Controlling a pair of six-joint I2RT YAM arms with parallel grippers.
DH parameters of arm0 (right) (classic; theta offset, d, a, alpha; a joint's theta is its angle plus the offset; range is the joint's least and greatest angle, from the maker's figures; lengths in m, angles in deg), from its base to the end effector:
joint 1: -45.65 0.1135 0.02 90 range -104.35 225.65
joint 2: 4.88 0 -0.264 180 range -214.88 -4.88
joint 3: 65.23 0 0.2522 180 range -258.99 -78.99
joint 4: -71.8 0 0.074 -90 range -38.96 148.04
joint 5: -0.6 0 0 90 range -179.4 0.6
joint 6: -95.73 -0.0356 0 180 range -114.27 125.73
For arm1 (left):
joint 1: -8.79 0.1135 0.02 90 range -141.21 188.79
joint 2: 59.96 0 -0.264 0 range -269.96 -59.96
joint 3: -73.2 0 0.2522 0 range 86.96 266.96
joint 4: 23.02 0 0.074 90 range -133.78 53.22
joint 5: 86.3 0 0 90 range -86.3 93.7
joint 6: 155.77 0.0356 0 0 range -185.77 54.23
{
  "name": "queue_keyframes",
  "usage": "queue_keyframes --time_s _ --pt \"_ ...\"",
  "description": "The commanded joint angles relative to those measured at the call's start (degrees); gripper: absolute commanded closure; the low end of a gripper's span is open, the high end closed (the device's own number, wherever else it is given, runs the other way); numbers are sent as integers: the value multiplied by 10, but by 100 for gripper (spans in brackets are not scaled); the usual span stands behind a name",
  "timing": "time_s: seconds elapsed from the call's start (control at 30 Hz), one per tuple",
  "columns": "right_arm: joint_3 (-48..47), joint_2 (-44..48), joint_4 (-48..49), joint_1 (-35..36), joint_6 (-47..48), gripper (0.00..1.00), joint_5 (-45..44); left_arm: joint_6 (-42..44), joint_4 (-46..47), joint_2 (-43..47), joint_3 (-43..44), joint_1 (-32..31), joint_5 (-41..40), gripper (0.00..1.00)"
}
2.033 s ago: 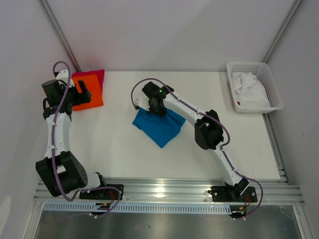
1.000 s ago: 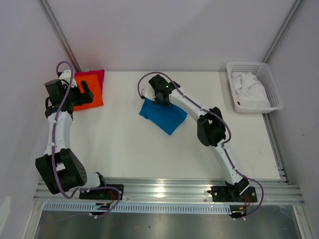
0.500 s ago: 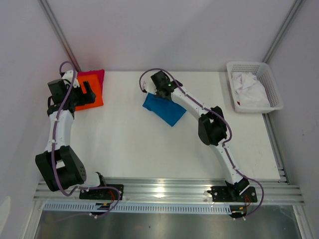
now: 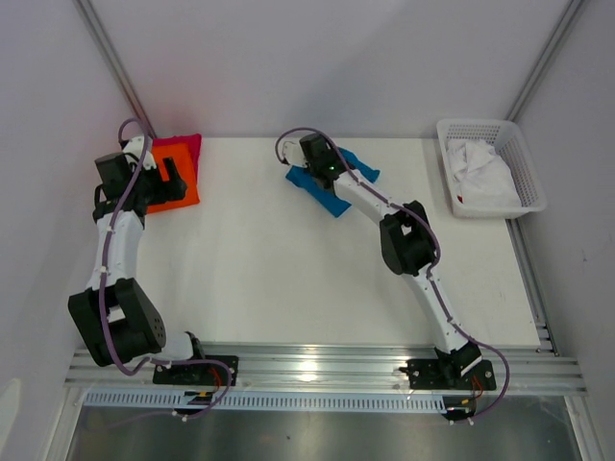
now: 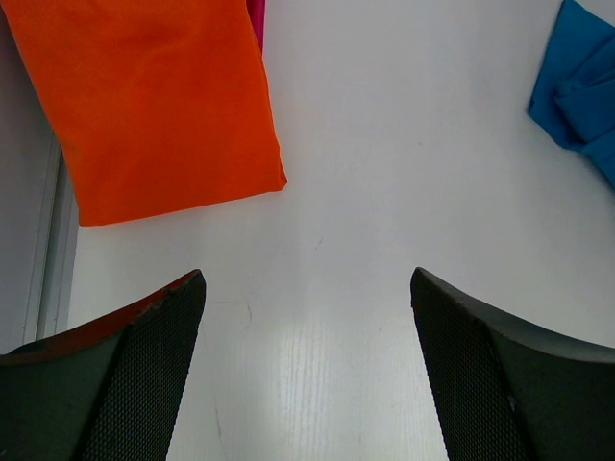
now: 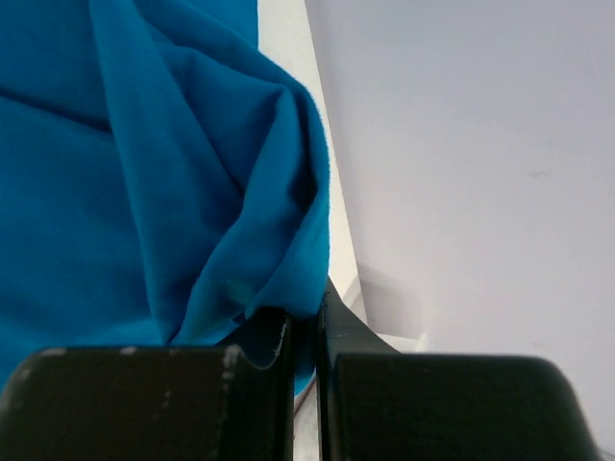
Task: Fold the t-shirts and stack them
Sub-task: Fold the tshirt
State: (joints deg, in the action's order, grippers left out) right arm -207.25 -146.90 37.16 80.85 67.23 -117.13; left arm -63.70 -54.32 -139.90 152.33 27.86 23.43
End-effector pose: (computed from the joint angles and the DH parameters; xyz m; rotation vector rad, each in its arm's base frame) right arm 0.4730 0.3134 0.2160 -1.4441 1.6629 -0.7857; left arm 0.3036 0.0923 0.3127 -0.1100 2.0952 -0.1451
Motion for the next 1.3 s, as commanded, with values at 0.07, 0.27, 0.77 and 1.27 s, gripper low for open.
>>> queue_keyframes --time_s 0.07,0.27,0.77,1.27 --pt "15 -81 172 -41 83 94 -65 14 0 1 13 -4 6 11" --pt "14 -160 345 -80 178 1 -123 14 -4 2 11 -4 15 11" --pt "-37 -122 367 -93 155 1 -153 18 -4 10 5 -18 12 11" --pt "199 53 -71 -29 -157 1 160 34 -19 22 5 -20 17 10"
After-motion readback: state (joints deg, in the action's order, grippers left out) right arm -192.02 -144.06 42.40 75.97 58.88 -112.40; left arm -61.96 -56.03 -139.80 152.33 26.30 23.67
